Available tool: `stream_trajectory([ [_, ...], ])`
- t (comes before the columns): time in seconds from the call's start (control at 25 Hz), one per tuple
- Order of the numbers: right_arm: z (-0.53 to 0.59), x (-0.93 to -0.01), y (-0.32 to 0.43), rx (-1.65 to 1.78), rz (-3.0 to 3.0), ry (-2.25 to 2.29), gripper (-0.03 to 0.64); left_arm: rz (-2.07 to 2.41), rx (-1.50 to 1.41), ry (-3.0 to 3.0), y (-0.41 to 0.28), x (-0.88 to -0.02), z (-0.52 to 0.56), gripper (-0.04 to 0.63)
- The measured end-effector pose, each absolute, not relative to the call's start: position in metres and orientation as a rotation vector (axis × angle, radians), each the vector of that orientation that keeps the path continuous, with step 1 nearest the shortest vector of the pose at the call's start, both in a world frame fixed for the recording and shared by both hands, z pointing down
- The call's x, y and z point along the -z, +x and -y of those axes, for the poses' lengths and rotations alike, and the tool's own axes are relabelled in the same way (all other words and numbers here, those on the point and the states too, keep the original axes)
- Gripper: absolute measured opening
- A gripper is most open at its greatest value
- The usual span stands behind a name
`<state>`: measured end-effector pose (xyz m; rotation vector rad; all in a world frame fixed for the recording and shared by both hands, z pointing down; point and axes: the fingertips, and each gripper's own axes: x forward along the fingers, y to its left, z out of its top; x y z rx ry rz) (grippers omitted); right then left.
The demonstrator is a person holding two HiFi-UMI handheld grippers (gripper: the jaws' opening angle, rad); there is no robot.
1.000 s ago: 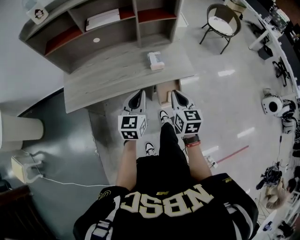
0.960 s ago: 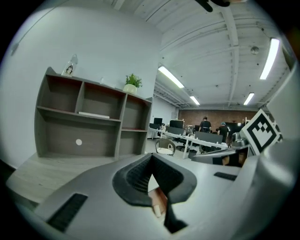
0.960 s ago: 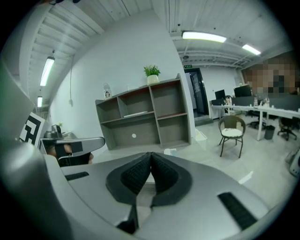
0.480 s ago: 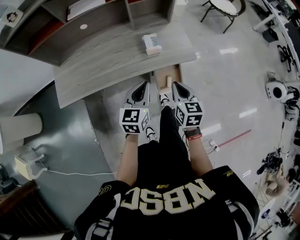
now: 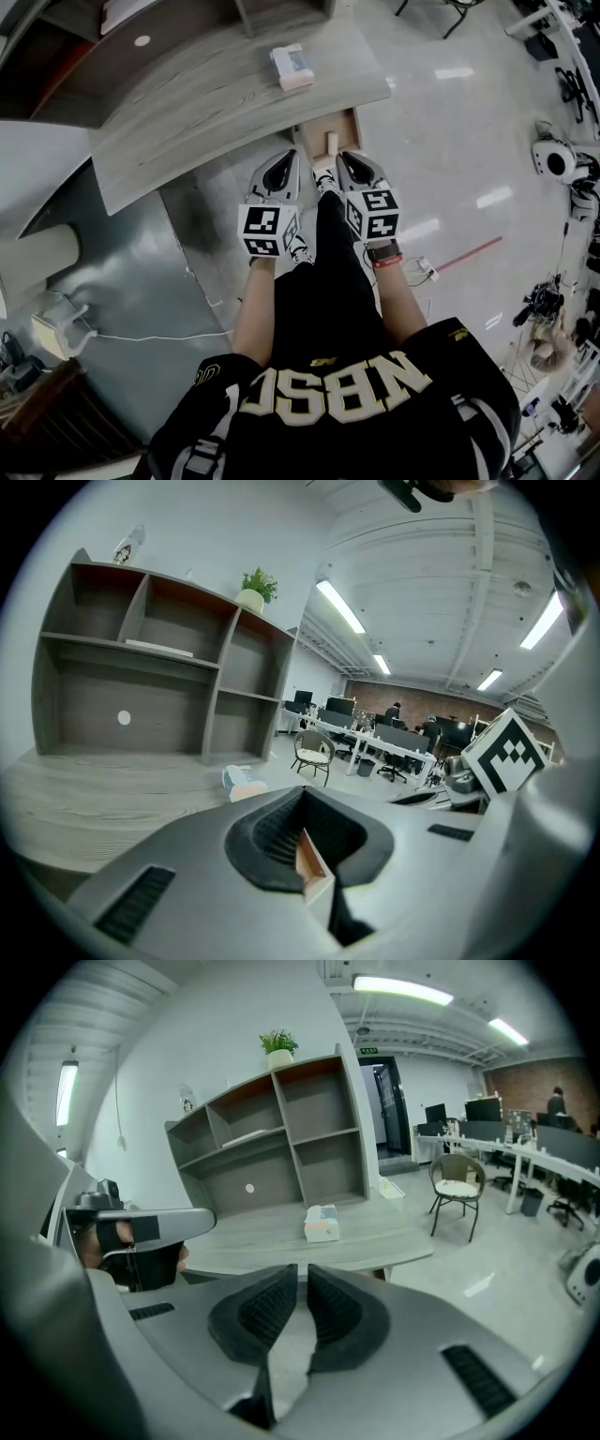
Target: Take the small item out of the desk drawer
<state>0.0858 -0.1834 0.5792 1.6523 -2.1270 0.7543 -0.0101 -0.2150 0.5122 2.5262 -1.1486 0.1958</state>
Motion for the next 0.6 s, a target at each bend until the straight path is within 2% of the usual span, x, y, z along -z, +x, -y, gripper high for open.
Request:
stream_trajectory([
  [0.6,0.186,-0.644,0.106,-0.904,2.041,1.611,0.08,1.1,-0.268,2.469,0.011,-0.555,0.213,0.006],
])
